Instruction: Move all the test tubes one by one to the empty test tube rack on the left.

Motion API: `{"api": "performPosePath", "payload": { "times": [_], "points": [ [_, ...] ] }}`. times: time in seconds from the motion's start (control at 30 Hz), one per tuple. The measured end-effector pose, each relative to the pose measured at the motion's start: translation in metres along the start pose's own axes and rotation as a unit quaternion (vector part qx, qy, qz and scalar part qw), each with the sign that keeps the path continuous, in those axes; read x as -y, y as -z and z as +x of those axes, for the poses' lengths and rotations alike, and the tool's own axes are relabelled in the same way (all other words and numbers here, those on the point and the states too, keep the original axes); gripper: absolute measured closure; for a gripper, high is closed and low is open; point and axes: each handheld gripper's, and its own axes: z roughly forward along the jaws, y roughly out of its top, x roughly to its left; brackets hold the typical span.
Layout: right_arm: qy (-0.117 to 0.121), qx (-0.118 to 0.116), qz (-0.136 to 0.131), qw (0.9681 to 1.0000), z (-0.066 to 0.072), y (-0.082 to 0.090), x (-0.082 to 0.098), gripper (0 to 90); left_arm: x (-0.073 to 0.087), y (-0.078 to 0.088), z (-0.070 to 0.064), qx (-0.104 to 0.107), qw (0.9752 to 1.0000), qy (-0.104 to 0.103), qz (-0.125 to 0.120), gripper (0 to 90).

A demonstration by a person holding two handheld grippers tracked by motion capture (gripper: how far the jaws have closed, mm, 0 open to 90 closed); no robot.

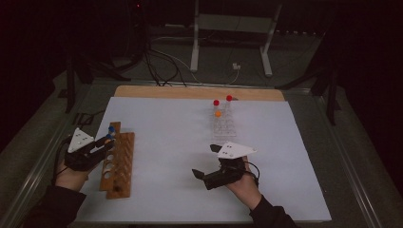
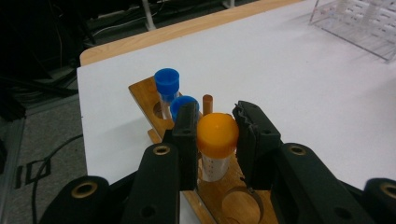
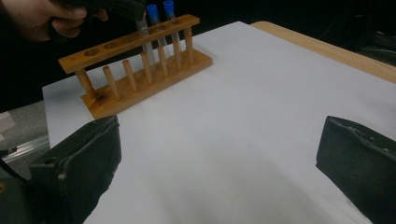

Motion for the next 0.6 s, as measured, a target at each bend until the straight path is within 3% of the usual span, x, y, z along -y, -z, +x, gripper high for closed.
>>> {"api": "performPosePath", "payload": {
  "times": [0.27,0.47,0.6],
  "points": [
    [0.0,0.0,-0.001,1.0,0.0,0.001,-0.001,0.0,-0.001,0.001,-0.001,0.002,1.0,0.009,0.002,70.5],
    [0.0,0.002,-0.004,1.0,-0.002,0.003,-0.002,0.0,-0.011,0.013,-0.007,-0.007,0.9995,0.011,-0.027,46.5],
    [0.003,0.01,-0.009,0.9999,-0.006,0.005,-0.005,0.0,-0.018,0.022,-0.019,0.02,0.9987,0.007,-0.047,28.4]
  ]
}}
